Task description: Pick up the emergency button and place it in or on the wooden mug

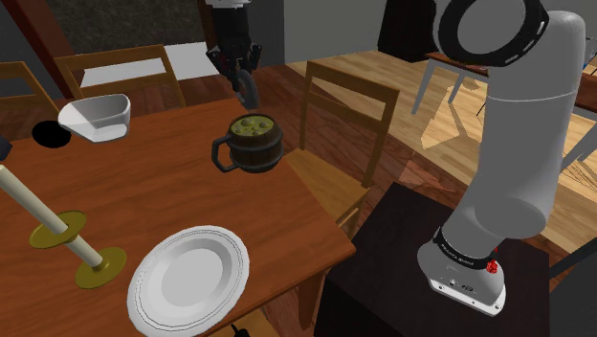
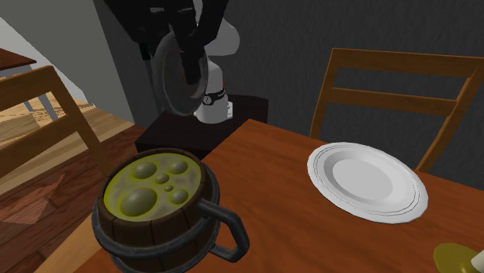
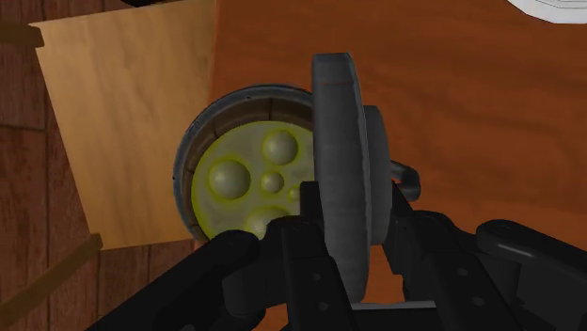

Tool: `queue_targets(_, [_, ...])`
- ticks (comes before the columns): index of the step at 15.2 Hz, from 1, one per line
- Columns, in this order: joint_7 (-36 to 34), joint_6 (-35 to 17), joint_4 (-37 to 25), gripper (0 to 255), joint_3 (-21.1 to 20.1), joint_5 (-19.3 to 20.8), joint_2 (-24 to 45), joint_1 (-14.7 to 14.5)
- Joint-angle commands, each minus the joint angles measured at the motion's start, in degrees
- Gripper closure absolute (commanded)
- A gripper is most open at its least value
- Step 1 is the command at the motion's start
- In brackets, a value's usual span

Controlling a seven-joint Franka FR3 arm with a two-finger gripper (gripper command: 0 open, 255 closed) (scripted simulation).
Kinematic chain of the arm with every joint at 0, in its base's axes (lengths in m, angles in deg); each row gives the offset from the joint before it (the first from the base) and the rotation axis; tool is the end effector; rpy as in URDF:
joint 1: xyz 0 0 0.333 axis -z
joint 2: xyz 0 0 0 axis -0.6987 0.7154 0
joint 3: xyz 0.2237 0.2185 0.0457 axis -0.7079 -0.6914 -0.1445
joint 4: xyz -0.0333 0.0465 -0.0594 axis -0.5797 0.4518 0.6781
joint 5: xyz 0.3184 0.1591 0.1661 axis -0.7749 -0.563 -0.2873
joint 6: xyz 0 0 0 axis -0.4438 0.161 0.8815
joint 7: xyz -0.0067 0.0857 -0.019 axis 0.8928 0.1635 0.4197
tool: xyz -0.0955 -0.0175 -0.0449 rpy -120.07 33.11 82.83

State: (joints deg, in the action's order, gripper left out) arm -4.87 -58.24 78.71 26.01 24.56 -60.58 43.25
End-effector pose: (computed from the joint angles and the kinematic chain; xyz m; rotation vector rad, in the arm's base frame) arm 0.6278 0.1604 0.5872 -3.0944 0.2943 0.1315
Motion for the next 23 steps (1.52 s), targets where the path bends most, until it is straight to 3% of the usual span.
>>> queue_targets(1, [1.4,3.6,-9.2,255,0.7,1.4,5.7,-0.2])
queue_targets(3, [2.7,8.1,-20.4,255,1.4,2.9,12.5,-1.0])
queue_targets(14, [3.1,-4.3,-2.1,255,1.2,1.5,6.6,1.5])
queue_targets(19, [3.2,-8.7,3.3,255,1.2,1.3,5.7,2.0])
queue_targets(23, [3.2,-9.2,3.8,255,1.2,1.3,5.6,2.0])
